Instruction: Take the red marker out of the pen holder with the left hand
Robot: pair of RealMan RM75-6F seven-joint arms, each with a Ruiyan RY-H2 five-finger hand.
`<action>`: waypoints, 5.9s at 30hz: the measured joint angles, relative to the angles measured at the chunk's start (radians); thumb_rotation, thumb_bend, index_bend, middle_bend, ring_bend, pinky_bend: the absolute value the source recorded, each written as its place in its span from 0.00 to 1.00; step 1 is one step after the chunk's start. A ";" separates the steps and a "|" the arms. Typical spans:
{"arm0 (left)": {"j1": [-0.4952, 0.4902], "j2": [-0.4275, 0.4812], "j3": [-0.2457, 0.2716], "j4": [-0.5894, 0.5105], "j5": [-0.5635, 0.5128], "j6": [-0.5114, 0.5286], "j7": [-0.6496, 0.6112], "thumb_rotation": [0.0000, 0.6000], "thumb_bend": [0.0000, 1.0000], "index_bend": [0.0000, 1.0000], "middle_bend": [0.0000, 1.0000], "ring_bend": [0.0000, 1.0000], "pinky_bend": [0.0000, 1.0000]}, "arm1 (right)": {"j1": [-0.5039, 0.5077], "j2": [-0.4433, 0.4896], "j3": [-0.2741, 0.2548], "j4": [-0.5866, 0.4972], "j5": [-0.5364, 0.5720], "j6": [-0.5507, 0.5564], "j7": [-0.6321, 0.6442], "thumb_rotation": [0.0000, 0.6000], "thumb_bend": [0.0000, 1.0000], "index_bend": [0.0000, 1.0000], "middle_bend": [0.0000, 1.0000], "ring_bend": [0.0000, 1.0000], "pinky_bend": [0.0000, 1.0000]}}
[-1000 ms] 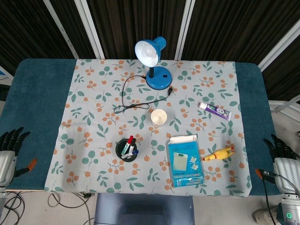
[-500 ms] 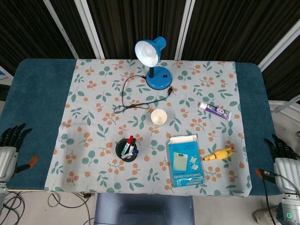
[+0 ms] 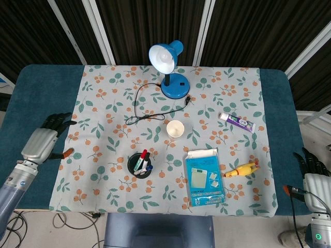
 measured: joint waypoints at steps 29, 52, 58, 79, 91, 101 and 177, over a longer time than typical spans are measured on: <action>-0.401 -0.228 -0.023 -0.036 -0.461 -0.339 0.120 1.00 0.26 0.33 0.07 0.00 0.00 | -0.003 0.008 -0.001 -0.001 -0.002 0.002 0.015 1.00 0.16 0.15 0.05 0.10 0.18; -0.484 -0.338 0.028 0.003 -0.556 -0.283 0.234 1.00 0.32 0.44 0.08 0.00 0.00 | -0.005 0.011 -0.002 -0.001 -0.005 0.001 0.024 1.00 0.16 0.15 0.05 0.10 0.18; -0.494 -0.336 0.036 0.006 -0.571 -0.285 0.244 1.00 0.32 0.46 0.09 0.00 0.00 | -0.006 0.012 -0.002 -0.002 -0.004 0.001 0.026 1.00 0.16 0.15 0.05 0.10 0.18; -0.514 -0.365 0.044 0.036 -0.577 -0.281 0.247 1.00 0.32 0.45 0.09 0.00 0.00 | -0.006 0.014 -0.002 -0.004 -0.003 -0.001 0.029 1.00 0.16 0.15 0.05 0.10 0.18; -0.518 -0.368 0.044 0.036 -0.560 -0.279 0.241 1.00 0.41 0.52 0.13 0.00 0.00 | -0.006 0.014 -0.002 -0.005 -0.002 -0.001 0.031 1.00 0.16 0.15 0.05 0.10 0.18; -0.516 -0.344 0.040 -0.001 -0.554 -0.279 0.232 1.00 0.42 0.54 0.14 0.00 0.00 | -0.007 0.016 -0.001 -0.005 -0.002 -0.002 0.035 1.00 0.16 0.15 0.05 0.10 0.18; -0.444 -0.295 0.070 0.110 -0.600 -0.208 0.379 1.00 0.23 0.06 0.08 0.00 0.00 | -0.007 0.014 0.001 -0.004 0.004 -0.002 0.033 1.00 0.16 0.15 0.05 0.10 0.18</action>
